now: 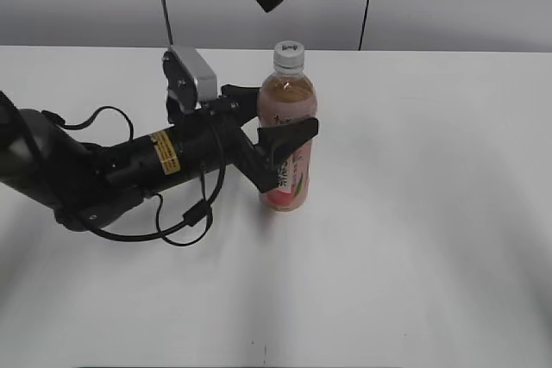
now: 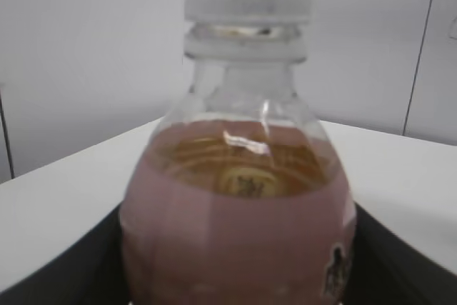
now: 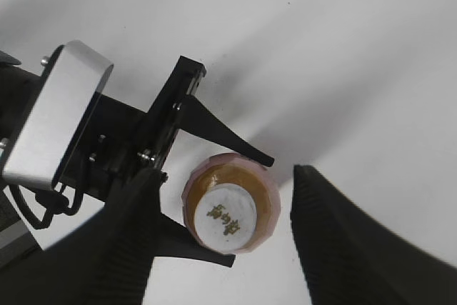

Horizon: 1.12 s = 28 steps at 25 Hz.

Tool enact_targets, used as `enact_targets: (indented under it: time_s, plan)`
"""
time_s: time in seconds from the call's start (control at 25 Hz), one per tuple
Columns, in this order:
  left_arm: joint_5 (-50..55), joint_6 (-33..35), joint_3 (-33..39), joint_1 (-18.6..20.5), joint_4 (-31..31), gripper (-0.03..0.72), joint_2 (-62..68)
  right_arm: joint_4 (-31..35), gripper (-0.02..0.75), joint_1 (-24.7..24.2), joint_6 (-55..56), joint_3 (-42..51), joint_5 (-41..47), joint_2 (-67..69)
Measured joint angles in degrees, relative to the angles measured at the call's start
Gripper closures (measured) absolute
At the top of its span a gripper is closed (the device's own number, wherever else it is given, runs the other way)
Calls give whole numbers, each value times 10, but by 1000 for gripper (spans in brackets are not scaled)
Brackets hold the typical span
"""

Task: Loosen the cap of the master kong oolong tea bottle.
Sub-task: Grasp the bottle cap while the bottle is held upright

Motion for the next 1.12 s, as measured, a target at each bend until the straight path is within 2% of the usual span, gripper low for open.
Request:
enact_targets:
  time_s: [0.16, 1.12]
  plan:
    - [-14, 1, -1, 0, -1, 247, 22, 0, 297, 0, 0, 0, 0, 0]
    - [0, 2, 2, 0, 7, 233, 8, -2, 298, 0, 0, 0, 1, 0]
